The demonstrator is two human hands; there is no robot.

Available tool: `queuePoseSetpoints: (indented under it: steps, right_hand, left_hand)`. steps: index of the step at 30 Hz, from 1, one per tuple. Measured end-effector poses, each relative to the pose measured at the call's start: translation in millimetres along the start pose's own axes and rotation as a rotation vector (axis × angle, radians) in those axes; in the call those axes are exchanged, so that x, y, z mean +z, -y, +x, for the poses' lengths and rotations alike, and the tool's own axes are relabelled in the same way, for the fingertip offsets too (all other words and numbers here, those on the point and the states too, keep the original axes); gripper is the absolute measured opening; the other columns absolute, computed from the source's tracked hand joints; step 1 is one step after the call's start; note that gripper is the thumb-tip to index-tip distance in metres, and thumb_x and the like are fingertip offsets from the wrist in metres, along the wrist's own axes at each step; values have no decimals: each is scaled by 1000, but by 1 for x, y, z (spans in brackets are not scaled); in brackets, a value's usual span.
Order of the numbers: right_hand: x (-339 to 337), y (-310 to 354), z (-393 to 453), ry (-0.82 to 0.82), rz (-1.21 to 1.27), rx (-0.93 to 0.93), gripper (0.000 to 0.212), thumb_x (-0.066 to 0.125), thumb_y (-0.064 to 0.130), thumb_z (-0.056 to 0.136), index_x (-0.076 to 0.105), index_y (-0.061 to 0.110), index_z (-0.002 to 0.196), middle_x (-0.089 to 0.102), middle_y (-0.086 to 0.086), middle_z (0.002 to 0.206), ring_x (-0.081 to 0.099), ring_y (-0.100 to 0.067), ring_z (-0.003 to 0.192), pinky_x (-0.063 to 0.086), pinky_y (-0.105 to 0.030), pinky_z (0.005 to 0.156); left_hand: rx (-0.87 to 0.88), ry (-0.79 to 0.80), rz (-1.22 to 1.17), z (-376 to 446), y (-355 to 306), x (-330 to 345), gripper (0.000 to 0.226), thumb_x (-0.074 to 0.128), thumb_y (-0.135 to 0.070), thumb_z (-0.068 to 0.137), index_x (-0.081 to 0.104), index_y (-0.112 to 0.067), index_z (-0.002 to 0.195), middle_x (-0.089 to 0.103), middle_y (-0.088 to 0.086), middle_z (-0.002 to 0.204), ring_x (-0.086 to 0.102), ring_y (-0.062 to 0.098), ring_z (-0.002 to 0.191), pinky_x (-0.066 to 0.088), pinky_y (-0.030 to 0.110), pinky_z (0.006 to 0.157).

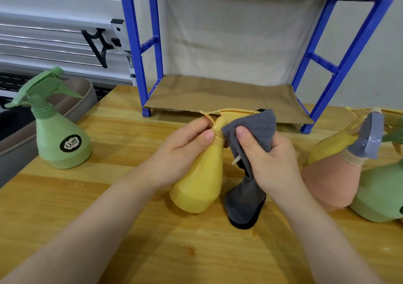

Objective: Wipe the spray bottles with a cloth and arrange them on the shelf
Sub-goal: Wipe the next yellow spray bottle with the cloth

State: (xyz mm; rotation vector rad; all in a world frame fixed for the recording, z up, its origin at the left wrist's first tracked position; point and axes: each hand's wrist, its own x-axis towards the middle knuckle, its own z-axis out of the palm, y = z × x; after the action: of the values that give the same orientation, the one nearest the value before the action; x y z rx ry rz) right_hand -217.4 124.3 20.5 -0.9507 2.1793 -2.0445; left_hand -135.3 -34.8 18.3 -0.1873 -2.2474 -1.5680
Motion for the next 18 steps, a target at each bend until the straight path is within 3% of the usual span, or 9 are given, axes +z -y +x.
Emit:
queuePoseSetpoints:
  steps: [2, 5, 10, 12, 15, 18]
  right_hand:
    - [-1, -1, -1, -25, -72, 17, 39, 57, 56, 74, 65, 21, 58, 61, 11, 52, 57, -3, 51, 44, -19, 50]
    - [-1, -1, 0, -20, -153, 29, 39, 54, 61, 75, 65, 31, 53, 57, 10, 45, 53, -5, 46, 42, -23, 47]
    - [0, 2, -2, 101, -52, 76, 39, 58, 47, 83, 63, 15, 62, 57, 5, 52, 54, -10, 50, 43, -28, 49]
    - [2, 0, -2, 124, -66, 75, 33, 60, 35, 92, 63, 10, 70, 58, 7, 55, 55, -8, 54, 44, -26, 52]
    - [5, -5, -2, 162, -101, 103, 17, 60, 20, 95, 64, 22, 79, 62, 15, 62, 58, 0, 61, 46, -19, 59]
    - [4, -5, -2, 132, -141, 107, 18, 63, 25, 94, 64, 22, 76, 63, 13, 61, 58, 0, 59, 45, -20, 57]
  left_hand:
    - [7, -4, 11, 0, 0, 1, 24, 41, -19, 100, 58, -3, 106, 62, -6, 91, 56, 5, 84, 44, 18, 78]
    - [-27, 2, 31, 1, 5, 1, 29, 44, -25, 98, 58, -1, 103, 60, 11, 91, 54, 19, 81, 46, 30, 75]
    - [15, -58, 176, 3, 8, -2, 28, 55, -39, 92, 61, -12, 97, 60, 0, 85, 54, 8, 78, 47, 22, 71]
    - [-13, -87, 173, 4, 9, -4, 29, 52, -39, 93, 63, -14, 102, 64, -3, 89, 59, 11, 83, 50, 28, 76]
    - [4, -140, 241, 6, 12, -4, 33, 49, -40, 95, 63, -17, 114, 68, -8, 102, 62, 9, 99, 51, 39, 89]
    - [12, -192, 298, 4, 12, 0, 40, 45, -47, 94, 62, -15, 111, 68, -4, 101, 63, 16, 98, 49, 49, 86]
